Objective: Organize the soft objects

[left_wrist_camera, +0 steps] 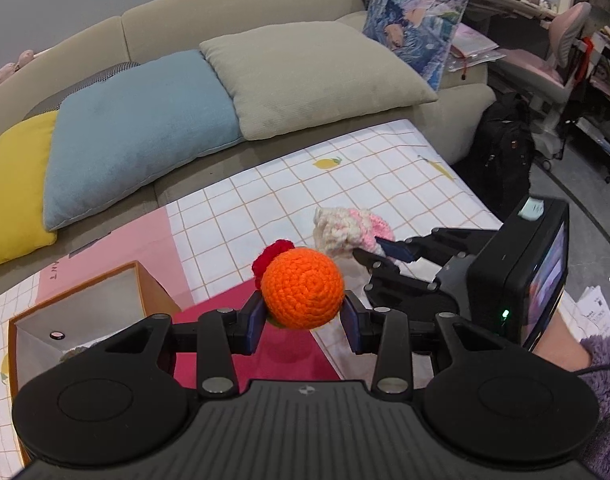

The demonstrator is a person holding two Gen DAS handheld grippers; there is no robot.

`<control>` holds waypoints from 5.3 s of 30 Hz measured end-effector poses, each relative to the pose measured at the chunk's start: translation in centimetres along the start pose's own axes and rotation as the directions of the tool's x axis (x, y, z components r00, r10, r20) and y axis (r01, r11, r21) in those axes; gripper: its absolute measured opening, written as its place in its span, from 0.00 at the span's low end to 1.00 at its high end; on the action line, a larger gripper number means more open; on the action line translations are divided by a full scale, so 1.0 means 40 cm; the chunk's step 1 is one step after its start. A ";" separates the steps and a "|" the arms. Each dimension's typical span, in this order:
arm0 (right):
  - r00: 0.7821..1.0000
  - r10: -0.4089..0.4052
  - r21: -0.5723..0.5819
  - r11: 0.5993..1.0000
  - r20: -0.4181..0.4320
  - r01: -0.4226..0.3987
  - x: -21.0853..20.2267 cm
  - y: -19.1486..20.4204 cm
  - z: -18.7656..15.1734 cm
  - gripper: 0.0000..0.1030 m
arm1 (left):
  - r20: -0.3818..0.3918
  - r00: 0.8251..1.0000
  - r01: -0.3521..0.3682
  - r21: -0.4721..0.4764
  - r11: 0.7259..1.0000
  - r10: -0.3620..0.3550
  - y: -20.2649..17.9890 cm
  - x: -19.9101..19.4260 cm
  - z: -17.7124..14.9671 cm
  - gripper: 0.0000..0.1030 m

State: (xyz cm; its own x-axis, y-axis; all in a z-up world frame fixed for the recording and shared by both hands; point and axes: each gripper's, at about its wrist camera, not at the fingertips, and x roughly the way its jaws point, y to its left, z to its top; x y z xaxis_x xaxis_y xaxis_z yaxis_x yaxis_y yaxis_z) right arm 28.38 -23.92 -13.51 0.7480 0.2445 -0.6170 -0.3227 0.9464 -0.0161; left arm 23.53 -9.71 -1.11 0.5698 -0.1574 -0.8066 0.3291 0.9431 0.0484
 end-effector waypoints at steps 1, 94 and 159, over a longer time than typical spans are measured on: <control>1.000 -0.003 0.009 1.000 -0.006 0.003 -0.015 -0.002 0.001 0.14 | 0.004 1.000 0.008 0.003 1.000 -0.008 -0.001 -0.010 -0.007 0.44; 0.873 0.234 -0.256 0.895 -0.428 -0.365 -0.106 0.660 0.067 0.15 | -0.192 0.980 -0.056 -0.061 0.997 0.044 0.402 -0.033 -0.449 0.44; 0.988 -0.076 0.202 0.978 0.135 0.048 -0.700 0.367 -0.021 0.97 | 0.471 0.823 -0.214 -0.260 0.942 0.317 0.087 -0.477 -0.483 0.95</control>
State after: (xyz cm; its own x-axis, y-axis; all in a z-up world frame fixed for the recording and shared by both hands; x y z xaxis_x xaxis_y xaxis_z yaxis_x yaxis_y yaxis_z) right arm 2.22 -17.07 2.89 0.8421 0.1979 -0.5017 -0.1628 0.9801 0.1133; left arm -0.75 2.25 3.07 0.9282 0.0317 -0.3708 -0.0079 0.9978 0.0656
